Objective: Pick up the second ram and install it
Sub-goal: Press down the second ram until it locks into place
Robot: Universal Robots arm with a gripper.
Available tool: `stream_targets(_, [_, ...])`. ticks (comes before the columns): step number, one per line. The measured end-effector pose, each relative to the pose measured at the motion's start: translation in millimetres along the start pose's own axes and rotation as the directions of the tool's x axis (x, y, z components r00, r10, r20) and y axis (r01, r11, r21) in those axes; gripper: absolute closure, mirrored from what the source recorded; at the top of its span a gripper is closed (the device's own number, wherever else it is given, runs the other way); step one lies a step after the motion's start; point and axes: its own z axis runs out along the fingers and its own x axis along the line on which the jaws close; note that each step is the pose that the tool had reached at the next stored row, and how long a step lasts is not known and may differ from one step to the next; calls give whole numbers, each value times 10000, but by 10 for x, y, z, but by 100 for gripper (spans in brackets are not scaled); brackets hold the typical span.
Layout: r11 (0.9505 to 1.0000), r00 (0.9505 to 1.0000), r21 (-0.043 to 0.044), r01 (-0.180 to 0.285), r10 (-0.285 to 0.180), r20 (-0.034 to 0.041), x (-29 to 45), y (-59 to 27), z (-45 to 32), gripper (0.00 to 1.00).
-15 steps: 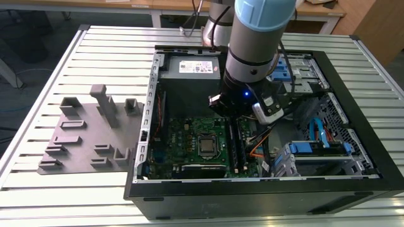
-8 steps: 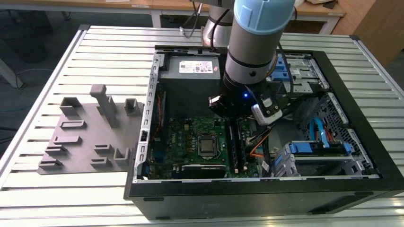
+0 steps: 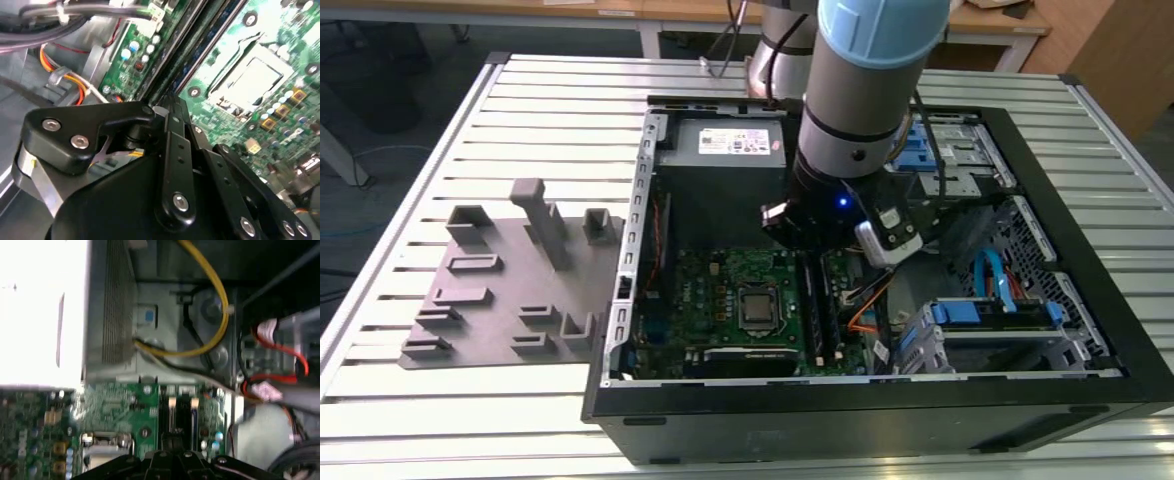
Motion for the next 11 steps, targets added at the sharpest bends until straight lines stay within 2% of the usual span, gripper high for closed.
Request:
stream_targets(3, [10000, 10000, 26, 1, -1, 0, 3, -104, -3, 93])
stream_targets(11, [9998, 10000, 180, 3, -3, -2, 7, -362, 6, 93])
